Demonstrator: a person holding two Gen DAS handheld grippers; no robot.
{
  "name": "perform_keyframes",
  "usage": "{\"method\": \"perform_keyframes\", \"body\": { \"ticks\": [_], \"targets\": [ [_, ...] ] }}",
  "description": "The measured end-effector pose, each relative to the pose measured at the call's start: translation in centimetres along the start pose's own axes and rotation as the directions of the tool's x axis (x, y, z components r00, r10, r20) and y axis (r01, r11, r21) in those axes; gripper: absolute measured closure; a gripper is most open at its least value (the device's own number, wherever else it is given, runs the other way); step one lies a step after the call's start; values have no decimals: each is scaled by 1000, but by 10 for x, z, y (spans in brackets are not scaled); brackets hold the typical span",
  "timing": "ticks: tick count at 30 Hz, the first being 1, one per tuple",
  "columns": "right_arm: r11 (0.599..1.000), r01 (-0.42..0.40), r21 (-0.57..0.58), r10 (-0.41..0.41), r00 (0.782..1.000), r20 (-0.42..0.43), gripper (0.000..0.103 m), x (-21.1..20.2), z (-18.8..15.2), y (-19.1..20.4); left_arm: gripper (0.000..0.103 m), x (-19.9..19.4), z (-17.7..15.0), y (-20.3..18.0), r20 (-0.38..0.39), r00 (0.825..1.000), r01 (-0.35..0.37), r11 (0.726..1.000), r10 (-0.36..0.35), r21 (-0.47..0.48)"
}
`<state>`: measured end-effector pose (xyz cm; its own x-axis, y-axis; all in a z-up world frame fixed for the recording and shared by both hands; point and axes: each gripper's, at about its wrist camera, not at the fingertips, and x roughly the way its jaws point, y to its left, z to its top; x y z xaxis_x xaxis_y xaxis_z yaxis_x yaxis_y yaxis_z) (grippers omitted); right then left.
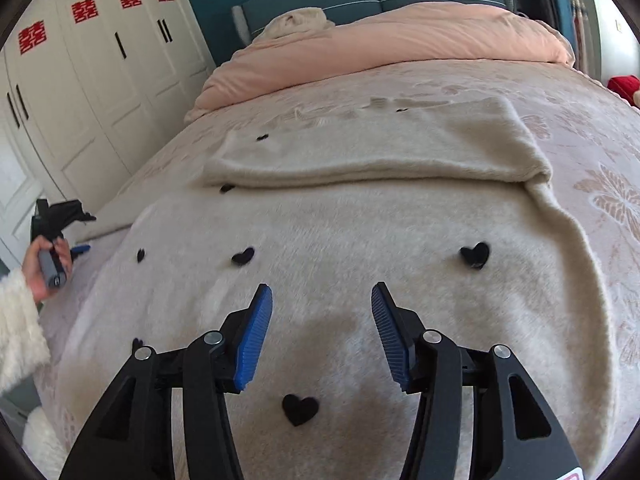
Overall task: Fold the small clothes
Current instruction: 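Fold the sleeve across the sweater body with the right gripper and release, then grasp the other sleeve with the left gripper and fold it across the body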
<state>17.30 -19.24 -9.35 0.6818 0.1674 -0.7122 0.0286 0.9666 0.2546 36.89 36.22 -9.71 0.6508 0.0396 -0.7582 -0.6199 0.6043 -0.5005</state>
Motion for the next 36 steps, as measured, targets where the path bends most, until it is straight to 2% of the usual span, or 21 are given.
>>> {"method": "perform_keyframes", "body": {
  "ticks": [2,3,4,6,7,9,11,13,16,17,19,20,21,22,23,26,28,30,32,33,36],
  "targets": [
    [999,43,-33,-44,998,-36,49,13,-7,5,43,8,33,12,30,999,-39,999,40,-19],
    [999,35,-30,-37,998,-50,47,17,-7,4,43,14,45,15,26,998,-51,998,52,-26],
    [1000,9,-18,-10,998,-56,40,17,-8,3,50,20,53,15,21,998,-61,997,62,-38],
    [1000,-22,-1,22,998,-56,39,17,-9,-1,87,28,60,3,4,996,-94,995,94,-23],
    [1000,-24,1,24,998,-55,39,18,-9,-3,95,30,61,-8,-6,996,-91,996,91,-8],
    [1000,-19,-7,18,998,-54,39,18,-13,0,96,7,56,-43,64,998,-8,998,3,65],
    [1000,-12,-15,12,999,-49,38,18,-14,2,96,-22,40,-97,76,990,102,974,-120,200],
    [1000,-22,-7,21,999,-46,38,18,-14,1,96,-59,5,-160,36,965,231,908,-259,349],
    [999,-46,14,47,998,-42,38,17,-14,-3,96,-109,-76,-243,-80,908,391,761,-412,517],
    [999,-49,17,50,998,-41,38,17,-14,-3,95,-117,-107,-262,-144,887,443,717,-440,539],
    [998,-56,23,56,998,-40,38,16,-14,-3,92,-121,-170,-285,-282,838,541,648,-467,536],
    [998,-60,27,61,997,-39,38,16,-13,-4,88,-117,-202,-289,-335,824,565,629,-456,534],
    [997,-67,33,68,997,-39,38,16,-13,-5,81,-109,-231,-290,-384,819,574,620,-426,535],
    [996,-76,41,77,996,-38,38,16,-13,-6,63,-99,-257,-285,-424,817,573,625,-390,530],
    [995,-86,49,87,995,-39,38,15,-12,-7,46,-88,-277,-277,-451,820,562,645,-352,519],
    [989,-123,79,127,991,-44,36,13,-8,-12,43,-68,-294,-226,-474,836,500,742,-278,447],
    [983,-131,127,138,989,-48,35,7,4,-15,41,-62,-278,-188,-479,831,473,813,-284,338],
    [974,-148,171,149,989,11,34,-2,27,-21,33,-53,-247,-162,-452,837,440,870,-308,221],
    [967,-139,212,138,990,18,34,7,58,-29,31,-41,-217,-143,-415,859,386,912,-301,138],
    [963,-123,240,127,992,-2,34,17,74,-35,31,-34,-203,-137,-404,862,369,926,-307,83],
    [925,-85,369,108,993,-41,34,59,112,-59,31,-10,-174,-121,-411,850,330,941,-331,-75]
  ]
}}
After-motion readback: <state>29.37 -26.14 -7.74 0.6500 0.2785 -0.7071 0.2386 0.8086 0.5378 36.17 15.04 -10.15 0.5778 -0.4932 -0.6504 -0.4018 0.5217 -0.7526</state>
